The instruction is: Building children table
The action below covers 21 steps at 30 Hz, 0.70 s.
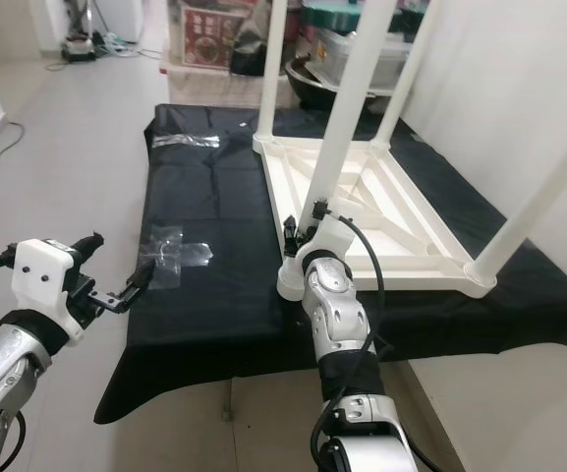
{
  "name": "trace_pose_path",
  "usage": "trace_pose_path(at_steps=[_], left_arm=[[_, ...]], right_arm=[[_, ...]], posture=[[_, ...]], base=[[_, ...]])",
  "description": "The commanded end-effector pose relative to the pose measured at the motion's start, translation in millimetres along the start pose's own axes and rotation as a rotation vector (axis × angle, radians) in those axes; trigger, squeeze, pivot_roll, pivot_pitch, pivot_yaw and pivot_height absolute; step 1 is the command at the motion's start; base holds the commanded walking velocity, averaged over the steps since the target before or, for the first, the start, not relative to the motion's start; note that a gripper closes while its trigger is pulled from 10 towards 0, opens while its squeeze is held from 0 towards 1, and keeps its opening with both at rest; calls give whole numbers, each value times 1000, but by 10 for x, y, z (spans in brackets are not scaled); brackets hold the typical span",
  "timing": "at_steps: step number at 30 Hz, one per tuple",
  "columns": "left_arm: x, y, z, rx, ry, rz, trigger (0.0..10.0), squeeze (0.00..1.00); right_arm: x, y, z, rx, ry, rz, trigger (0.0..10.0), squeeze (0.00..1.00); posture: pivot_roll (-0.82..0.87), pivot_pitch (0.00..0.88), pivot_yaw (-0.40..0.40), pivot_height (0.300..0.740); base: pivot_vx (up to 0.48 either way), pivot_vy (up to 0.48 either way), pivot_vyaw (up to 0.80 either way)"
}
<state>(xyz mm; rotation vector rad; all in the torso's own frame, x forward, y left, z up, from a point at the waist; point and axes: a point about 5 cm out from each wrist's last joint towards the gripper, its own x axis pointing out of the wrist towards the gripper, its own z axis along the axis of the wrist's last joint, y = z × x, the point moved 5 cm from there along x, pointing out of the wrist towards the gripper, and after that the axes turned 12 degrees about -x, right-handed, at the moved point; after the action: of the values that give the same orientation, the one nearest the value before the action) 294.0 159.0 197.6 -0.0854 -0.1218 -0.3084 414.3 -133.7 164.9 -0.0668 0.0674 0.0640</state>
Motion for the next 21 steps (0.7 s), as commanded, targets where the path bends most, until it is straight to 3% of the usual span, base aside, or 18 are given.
trace_pose_path(at_steps=[1, 2, 3, 5, 6, 7, 8, 10, 11, 12, 13, 14, 16, 17, 19, 20, 21], left_arm=[[-2, 10, -41, -10, 16, -3, 10000, 0], [-2, 10, -41, -10, 16, -3, 10000, 0], [-2, 17, -33, -7, 15, -7, 10000, 0], [-2, 17, -33, -7, 15, -7, 10000, 0], [1, 22, -29, -4, 14, -9, 10000, 0], [1, 22, -29, -4, 14, -9, 10000, 0], [7, 22, -23, -1, 13, -12, 10000, 0], [7, 22, -23, -1, 13, -12, 10000, 0], [10, 19, -19, 1, 11, -14, 10000, 0], [10, 13, -14, 2, 10, -16, 10000, 0], [10, 13, -14, 2, 10, -16, 10000, 0], [2, 14, -10, 6, 10, -14, 10000, 0], [-5, 14, -7, 8, 10, -12, 10000, 0], [-20, 22, -4, 9, 11, -7, 10000, 0], [-49, 29, -9, 9, 15, -2, 10000, 0], [-59, 29, -16, 8, 18, -2, 10000, 0], [-64, 28, -21, 7, 20, -2, 10000, 0]], right_arm=[[39, 137, 390, 11, -154, 233, 10000, 0], [39, 137, 390, 11, -154, 233, 10000, 0], [-3, 238, 548, 3, -230, 424, 10000, 0], [-3, 238, 548, 3, -230, 424, 10000, 0], [-78, 314, 626, -8, -278, 573, 10000, 0], [-78, 314, 626, -8, -278, 573, 10000, 0], [-169, 444, 583, -35, -286, 745, 10000, 0], [-169, 444, 583, -35, -286, 745, 10000, 0], [-235, 586, 468, -82, -271, 866, 10000, 0], [-261, 692, 362, -124, -250, 931, 7686, 0], [-261, 692, 362, -124, -250, 931, 7686, 0], [-189, 743, 274, -152, -213, 901, 0, 0], [-128, 759, 233, -168, -192, 861, 0, 0], [-33, 722, 193, -220, -174, 764, 0, 0], [216, 419, 119, -228, -73, 427, 0, 0], [301, 124, 40, -218, 9, 190, 0, 0], [321, -74, -20, -207, 63, 58, 0, 0]], posture=[[113, 0, -100, 740], [113, 0, -100, 740], [113, 0, -100, 740], [113, 0, -100, 740], [115, 0, -102, 740], [115, 0, -102, 740], [125, 0, -105, 740], [125, 0, -105, 740], [130, 0, -107, 740], [146, 0, -117, 740], [146, 0, -117, 740], [151, 0, -120, 740], [155, 0, -123, 740], [155, 0, -123, 740], [151, 0, -121, 740], [148, 0, -120, 740], [148, 0, -120, 740]], base=[[0, 0, 0], [0, 0, 0], [0, 0, 0], [0, 0, 0], [0, 0, 0], [0, 0, 0], [0, 0, 0], [0, 0, 0], [0, 0, 0], [0, 0, 0], [0, 0, 0], [0, 0, 0], [0, 0, 0], [0, 0, 0], [0, 0, 0], [0, 0, 0], [0, 0, 0]])
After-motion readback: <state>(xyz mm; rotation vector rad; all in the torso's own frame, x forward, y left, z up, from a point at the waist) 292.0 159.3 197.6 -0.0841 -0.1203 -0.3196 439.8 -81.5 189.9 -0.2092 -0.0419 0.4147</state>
